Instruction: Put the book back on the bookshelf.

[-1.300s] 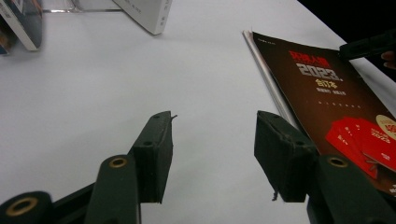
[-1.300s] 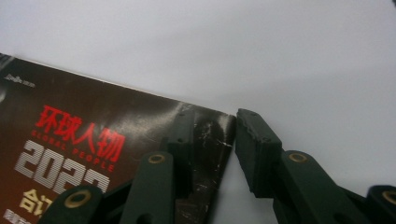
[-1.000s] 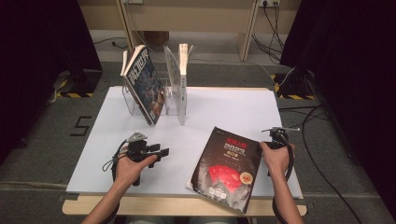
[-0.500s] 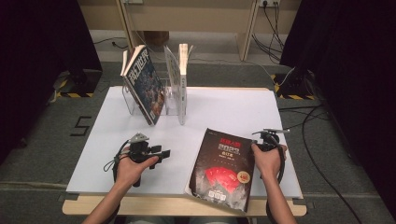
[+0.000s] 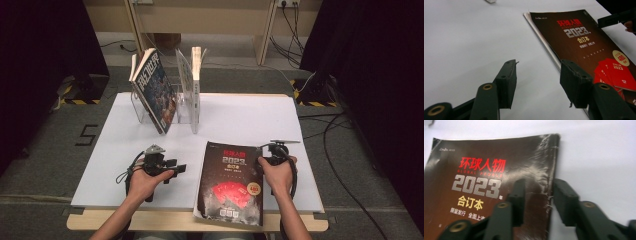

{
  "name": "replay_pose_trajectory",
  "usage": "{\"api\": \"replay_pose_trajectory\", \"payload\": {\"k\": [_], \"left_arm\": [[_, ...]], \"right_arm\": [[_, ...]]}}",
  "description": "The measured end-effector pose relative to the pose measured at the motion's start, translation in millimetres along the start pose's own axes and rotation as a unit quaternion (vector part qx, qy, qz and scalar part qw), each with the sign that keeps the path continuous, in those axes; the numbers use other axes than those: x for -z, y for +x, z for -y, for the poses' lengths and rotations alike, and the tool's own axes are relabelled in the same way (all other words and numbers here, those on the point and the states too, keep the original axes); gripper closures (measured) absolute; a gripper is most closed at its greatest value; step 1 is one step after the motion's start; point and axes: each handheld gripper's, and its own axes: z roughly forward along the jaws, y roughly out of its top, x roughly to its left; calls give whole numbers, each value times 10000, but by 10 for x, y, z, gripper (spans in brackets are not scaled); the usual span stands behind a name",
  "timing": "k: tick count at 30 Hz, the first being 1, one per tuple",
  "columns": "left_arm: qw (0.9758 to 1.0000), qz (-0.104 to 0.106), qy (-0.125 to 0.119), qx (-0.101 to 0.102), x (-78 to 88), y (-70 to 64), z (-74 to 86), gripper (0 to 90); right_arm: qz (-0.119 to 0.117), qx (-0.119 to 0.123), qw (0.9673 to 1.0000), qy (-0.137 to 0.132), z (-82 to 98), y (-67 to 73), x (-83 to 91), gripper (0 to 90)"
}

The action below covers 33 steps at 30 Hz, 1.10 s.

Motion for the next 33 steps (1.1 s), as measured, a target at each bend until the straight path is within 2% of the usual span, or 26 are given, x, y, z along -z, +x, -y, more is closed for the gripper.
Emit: {"api": "replay_pose_trajectory", "payload": {"k": [1,2,5,6,8,10,12,15,17,19,20,24,26,29,33], "left_arm": [[10000,0,0,0,0,0,0,472],[10000,-5,-8,-8,1,0,1,478],[10000,9,28,25,-8,-2,-2,483],[10000,-14,45,1,-20,-11,-6,497],[10000,-26,66,-18,-29,-19,-7,509],[9999,-21,100,-65,-64,-52,-8,527],[9999,6,126,-98,-77,-74,-13,533],[9999,36,123,-104,-82,-87,-22,536],[9999,55,119,-88,-87,-93,-28,537],[9999,60,112,-60,-97,-99,-28,535],[9999,88,127,-24,-107,-102,-22,533],[9998,123,144,-1,-127,-116,-12,534],[9998,118,168,9,-142,-107,-12,532],[9998,67,183,43,-148,-90,-9,532],[9997,-2,208,87,-130,-46,-9,530]], "right_arm": [[0,0,10000,0,0,0,0,682],[80,-131,9999,-18,-1,-79,63,768],[189,-201,9996,20,3,-147,109,803],[217,-172,9995,135,14,-170,121,824],[237,-114,9995,193,23,-176,123,834],[196,-109,9989,401,50,-145,98,839],[224,-111,9988,430,59,-134,83,842],[228,-47,9989,404,62,-132,80,836],[95,-88,9989,446,84,-112,77,855],[138,-109,9989,430,93,-89,79,858],[207,-1,9990,389,110,-58,79,876],[192,-29,9991,366,135,-17,72,881],[86,-39,9992,377,156,21,60,880],[59,-53,9992,396,168,62,53,880],[-56,53,9991,419,187,161,14,878]]}}
